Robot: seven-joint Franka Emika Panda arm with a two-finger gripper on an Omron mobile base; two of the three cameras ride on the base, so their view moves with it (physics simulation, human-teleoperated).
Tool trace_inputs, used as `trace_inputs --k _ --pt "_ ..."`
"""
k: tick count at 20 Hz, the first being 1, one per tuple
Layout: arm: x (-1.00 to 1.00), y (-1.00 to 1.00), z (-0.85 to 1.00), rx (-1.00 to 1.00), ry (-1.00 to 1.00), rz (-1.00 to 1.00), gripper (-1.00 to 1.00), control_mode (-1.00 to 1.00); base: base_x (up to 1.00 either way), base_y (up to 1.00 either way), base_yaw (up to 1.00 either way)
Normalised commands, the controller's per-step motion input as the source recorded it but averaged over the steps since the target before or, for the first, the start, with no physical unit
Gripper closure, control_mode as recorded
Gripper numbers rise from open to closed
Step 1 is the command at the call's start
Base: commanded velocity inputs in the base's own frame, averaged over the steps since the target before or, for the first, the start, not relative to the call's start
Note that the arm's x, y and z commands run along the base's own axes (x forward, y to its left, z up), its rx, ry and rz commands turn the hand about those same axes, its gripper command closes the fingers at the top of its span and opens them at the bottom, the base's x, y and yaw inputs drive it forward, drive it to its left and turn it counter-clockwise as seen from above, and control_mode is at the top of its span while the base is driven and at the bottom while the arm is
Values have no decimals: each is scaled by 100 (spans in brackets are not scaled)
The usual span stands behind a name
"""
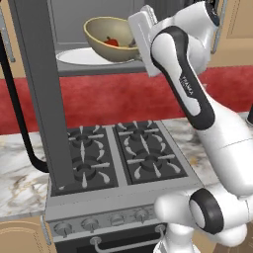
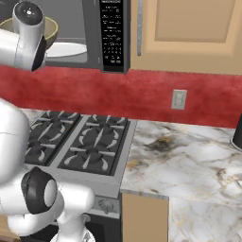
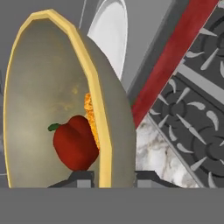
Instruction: The microwave is finished heating the shrimp and bell pepper. Take the bowl containing the food and place it on the dining counter.
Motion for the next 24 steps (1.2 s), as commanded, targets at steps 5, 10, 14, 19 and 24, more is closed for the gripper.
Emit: trace_inputs --k 5,10,14,19,24 --pt "-100 -60 5 2 9 0 100 -100 0 0 0" --pt "-100 -26 -29 -14 29 6 100 -100 0 0 0" --pt "-100 -16 -92 -14 25 6 100 -100 0 0 0" --pt "-100 -56 -100 -6 5 3 100 -100 0 0 0" --pt "-97 -99 -97 1 -17 0 100 -100 0 0 0"
